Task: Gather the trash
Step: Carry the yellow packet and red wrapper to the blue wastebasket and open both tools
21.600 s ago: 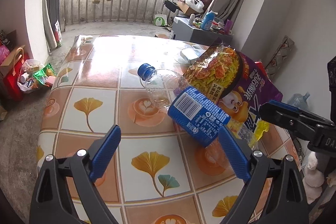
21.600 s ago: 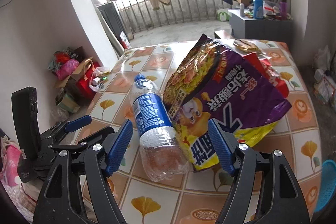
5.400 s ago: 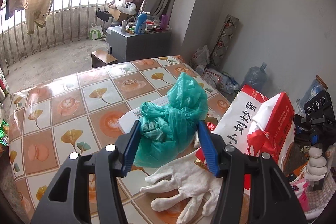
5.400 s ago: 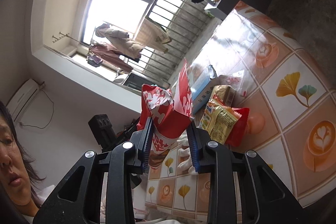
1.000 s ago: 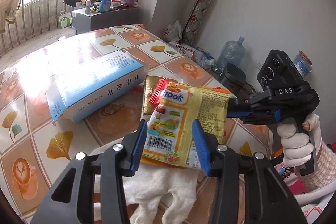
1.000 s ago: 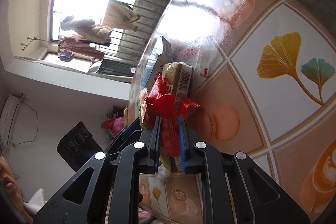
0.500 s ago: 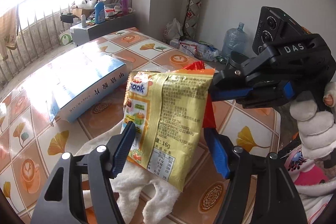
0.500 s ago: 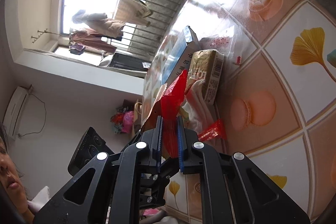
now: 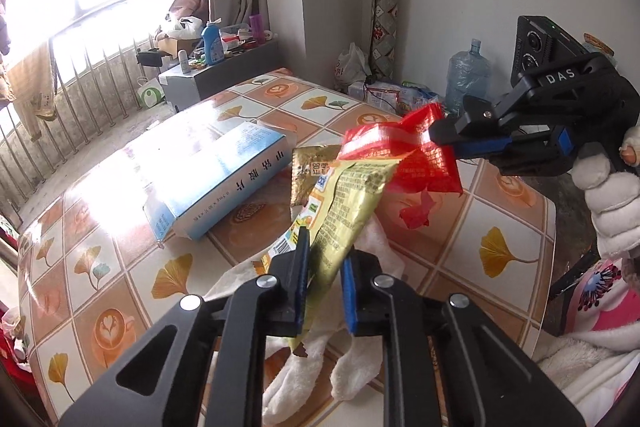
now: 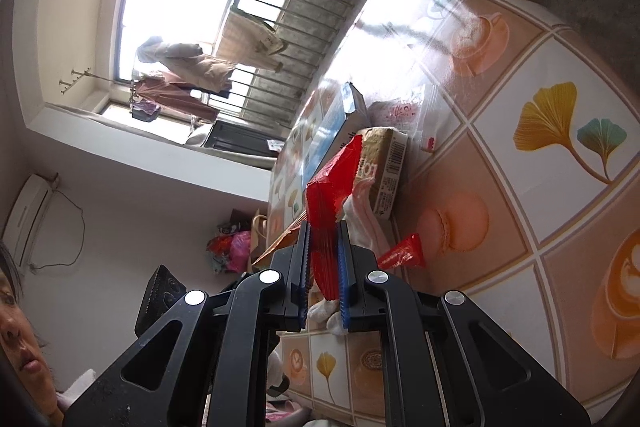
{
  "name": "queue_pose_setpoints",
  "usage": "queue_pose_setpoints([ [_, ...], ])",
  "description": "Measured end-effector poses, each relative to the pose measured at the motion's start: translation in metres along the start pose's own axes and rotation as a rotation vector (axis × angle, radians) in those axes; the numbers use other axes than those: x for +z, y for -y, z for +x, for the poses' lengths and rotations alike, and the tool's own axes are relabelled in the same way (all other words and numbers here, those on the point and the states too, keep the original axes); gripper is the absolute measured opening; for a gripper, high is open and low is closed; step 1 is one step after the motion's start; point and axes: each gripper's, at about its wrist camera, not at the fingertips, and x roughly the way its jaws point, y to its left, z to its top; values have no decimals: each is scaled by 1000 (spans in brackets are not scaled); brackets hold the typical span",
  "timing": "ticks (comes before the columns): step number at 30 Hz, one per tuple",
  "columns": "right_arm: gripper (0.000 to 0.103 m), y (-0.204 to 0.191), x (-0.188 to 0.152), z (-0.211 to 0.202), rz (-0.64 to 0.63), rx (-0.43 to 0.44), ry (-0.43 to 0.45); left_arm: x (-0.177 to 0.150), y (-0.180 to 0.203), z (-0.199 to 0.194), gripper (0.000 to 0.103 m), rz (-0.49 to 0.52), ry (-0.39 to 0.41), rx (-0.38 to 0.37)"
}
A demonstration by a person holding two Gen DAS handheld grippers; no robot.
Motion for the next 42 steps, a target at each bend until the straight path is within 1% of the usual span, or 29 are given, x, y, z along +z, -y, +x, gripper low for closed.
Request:
queue_pose_setpoints([
  [3,10,-1,1,-7,8,28,27,5,-13,-10,6,-60,16,0],
  [7,10,-2,0,-20,2,55,70,14,-30,-25,4,-142,50,-21],
  [11,10,1,1,-43,-9,80,129,30,-32,-40,4,-138,103,1],
  [13,10,2,2,-57,-14,85,169,40,-30,-45,4,-136,130,-11],
  [16,10,6,4,-84,-22,73,248,61,-19,-46,4,-121,159,-52],
  [18,10,11,6,-107,-27,45,317,78,-6,-42,4,-94,176,-93],
  [22,10,24,3,-159,-24,-42,479,115,31,-23,4,-50,183,-226],
  [24,10,34,0,-185,-9,-96,564,135,56,-6,4,-24,164,-303],
  [27,10,50,-7,-219,23,-218,686,161,96,26,4,16,115,-420],
  [29,10,64,-11,-235,63,-299,747,175,124,48,4,43,74,-494],
  [31,10,80,-13,-246,109,-389,786,186,153,77,4,75,22,-564],
  [33,10,98,-11,-253,156,-465,809,193,182,105,4,101,-30,-607],
  [35,10,117,-8,-255,214,-543,813,200,211,134,4,125,-87,-645],
  [37,10,134,-4,-252,272,-619,804,203,238,163,4,143,-140,-657],
  [42,10,187,-5,-254,394,-679,782,208,307,228,4,212,-257,-685],
])
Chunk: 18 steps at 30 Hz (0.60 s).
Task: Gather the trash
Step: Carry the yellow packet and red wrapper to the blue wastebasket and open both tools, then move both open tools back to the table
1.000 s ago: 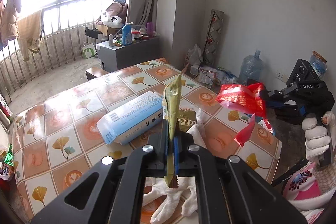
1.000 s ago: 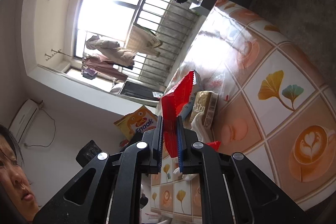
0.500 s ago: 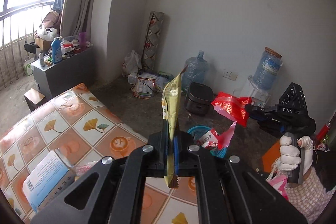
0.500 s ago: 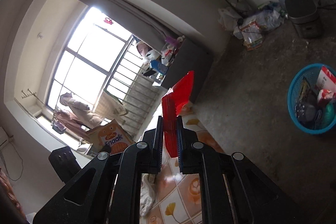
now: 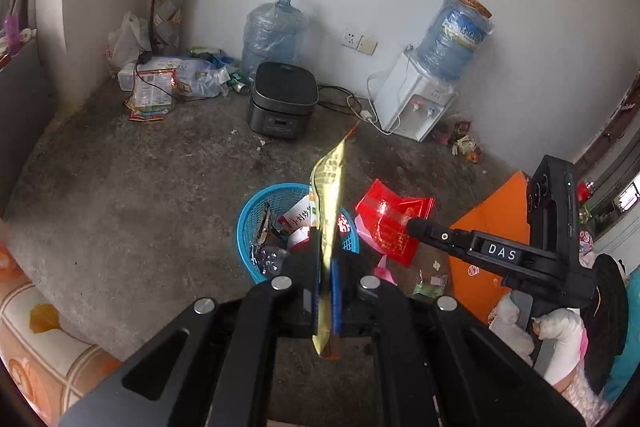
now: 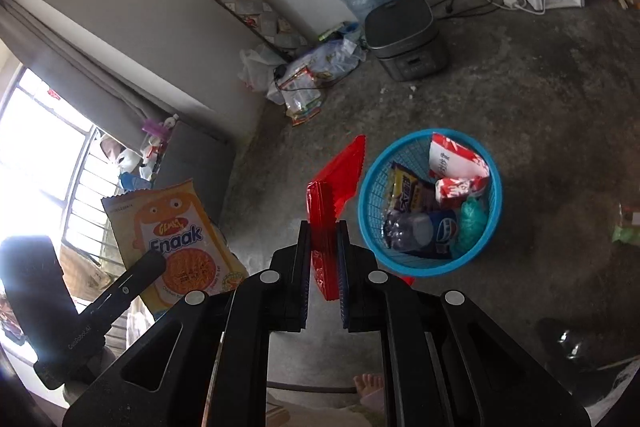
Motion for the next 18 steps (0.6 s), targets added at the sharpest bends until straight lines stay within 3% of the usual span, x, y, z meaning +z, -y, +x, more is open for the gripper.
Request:
queue_pose_setpoints([
  [5,11,36,11,33,111,-51,-34,26,4,81,8,32,-92,-2],
  [6,15,43,13,42,132,-52,-40,29,4,97,12,37,-112,-7],
  [8,19,58,17,56,169,-86,-57,33,0,125,38,19,-151,-9],
  [10,29,74,18,72,204,-115,-67,34,-6,147,43,-9,-169,-3],
  [12,35,83,15,74,236,-167,-76,33,-11,160,45,-36,-176,8],
  [18,44,86,9,69,218,-172,-68,31,-26,145,52,-65,-119,22],
])
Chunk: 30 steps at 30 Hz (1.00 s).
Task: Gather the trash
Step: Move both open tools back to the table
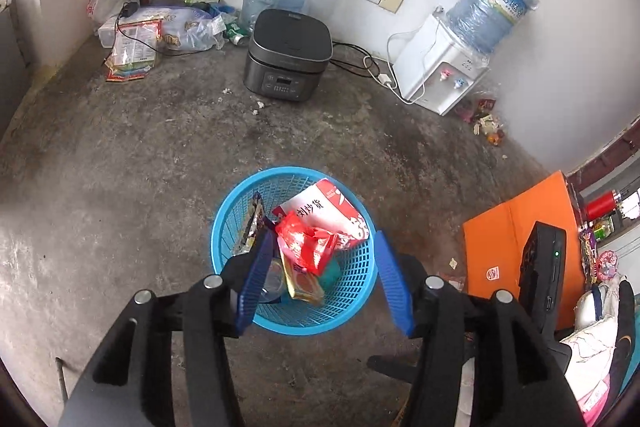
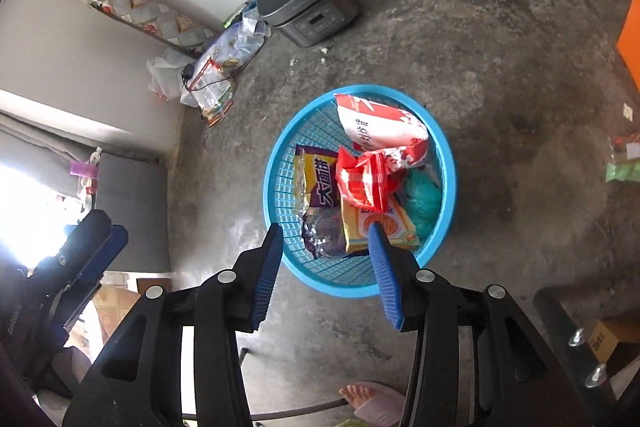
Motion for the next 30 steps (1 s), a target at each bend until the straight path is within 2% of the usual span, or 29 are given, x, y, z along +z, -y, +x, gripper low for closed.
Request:
queue_pose_setpoints([
  [5,44,-10,-1,-16,-30,-8,46,7,-1,-39,57,-9,83,15],
  [8,49,-28,-4,-33,-101,-16,103,7,1,-78,64,12,149,15],
  [12,65,-59,-15,-63,-233,-20,220,0,2,-142,71,42,239,24],
  [15,77,-87,-30,-90,-348,-12,323,-12,-4,-195,74,47,307,65],
  [18,86,-113,-47,-115,-452,24,406,-33,-16,-248,77,24,373,104],
  [22,95,-148,-77,-143,-584,103,479,-74,-34,-309,80,-22,427,197],
  [25,95,-173,-102,-155,-662,196,452,-113,-49,-347,81,-72,444,289],
  [30,95,-212,-150,-151,-752,369,231,-184,-74,-396,81,-198,448,440],
])
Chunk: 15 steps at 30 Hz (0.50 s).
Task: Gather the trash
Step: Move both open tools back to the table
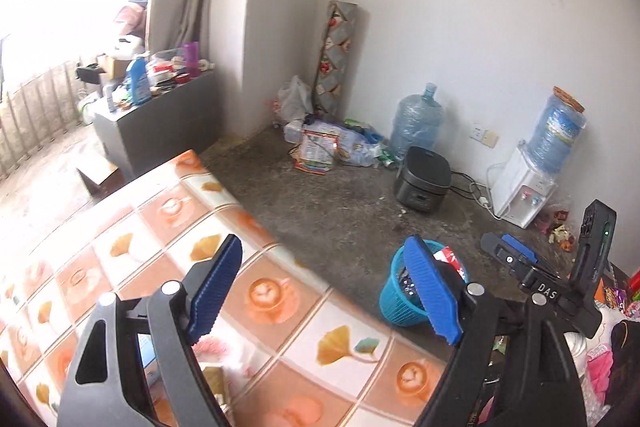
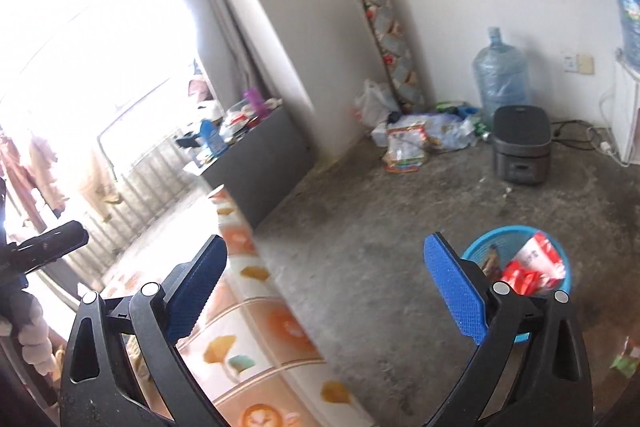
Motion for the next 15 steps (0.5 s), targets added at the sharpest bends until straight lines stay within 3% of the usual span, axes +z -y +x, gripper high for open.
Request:
queue_pose_setpoints([
  [6,95,-71,-33,17,-47,230,-205,-48,-67,-48,81,-136,-23,201],
  [15,95,-142,-75,21,-220,403,-378,-125,-127,-75,81,-320,-123,397],
])
